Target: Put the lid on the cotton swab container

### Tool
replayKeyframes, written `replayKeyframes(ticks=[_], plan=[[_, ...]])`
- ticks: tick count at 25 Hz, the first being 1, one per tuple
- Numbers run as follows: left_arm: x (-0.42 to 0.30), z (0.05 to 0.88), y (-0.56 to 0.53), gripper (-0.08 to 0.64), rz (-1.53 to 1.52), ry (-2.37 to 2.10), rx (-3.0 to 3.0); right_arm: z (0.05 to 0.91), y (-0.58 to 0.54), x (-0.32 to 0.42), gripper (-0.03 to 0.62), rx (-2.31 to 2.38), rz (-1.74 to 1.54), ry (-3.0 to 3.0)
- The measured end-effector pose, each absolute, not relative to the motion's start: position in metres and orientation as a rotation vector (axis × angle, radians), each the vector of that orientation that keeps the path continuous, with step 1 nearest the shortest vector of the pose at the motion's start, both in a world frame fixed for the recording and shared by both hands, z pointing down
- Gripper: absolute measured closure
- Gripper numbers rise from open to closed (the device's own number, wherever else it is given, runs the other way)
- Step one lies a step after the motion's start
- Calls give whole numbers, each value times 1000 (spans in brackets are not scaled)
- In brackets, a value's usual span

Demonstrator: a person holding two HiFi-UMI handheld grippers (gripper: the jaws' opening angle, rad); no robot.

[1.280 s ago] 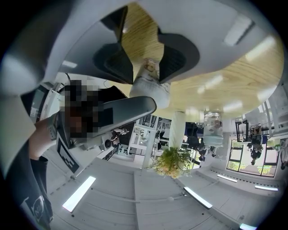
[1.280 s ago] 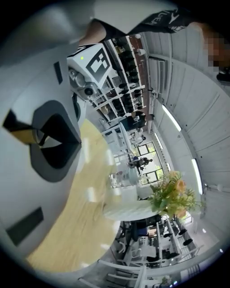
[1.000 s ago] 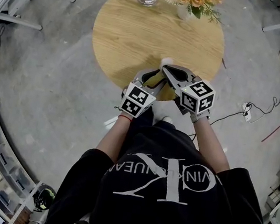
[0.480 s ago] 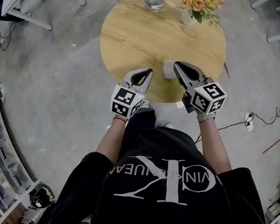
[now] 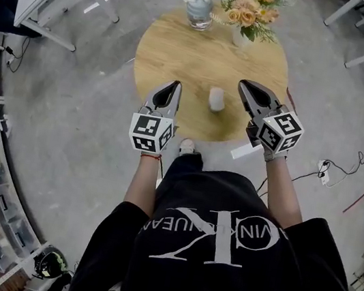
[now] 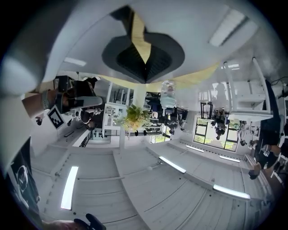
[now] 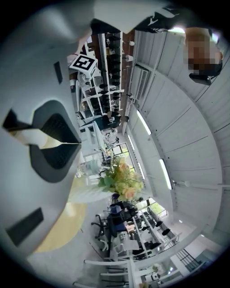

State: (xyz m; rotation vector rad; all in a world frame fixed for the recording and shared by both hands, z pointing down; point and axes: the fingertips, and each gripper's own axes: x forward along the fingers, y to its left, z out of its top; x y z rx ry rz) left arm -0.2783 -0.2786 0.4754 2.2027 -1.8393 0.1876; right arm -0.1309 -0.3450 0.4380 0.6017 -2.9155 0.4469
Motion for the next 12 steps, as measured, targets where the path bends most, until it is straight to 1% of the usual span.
replayKeyframes(ticks=[12], plan=[[-301, 414, -280, 549, 123, -2033, 2210, 382, -353, -121, 577, 659, 256, -3021]])
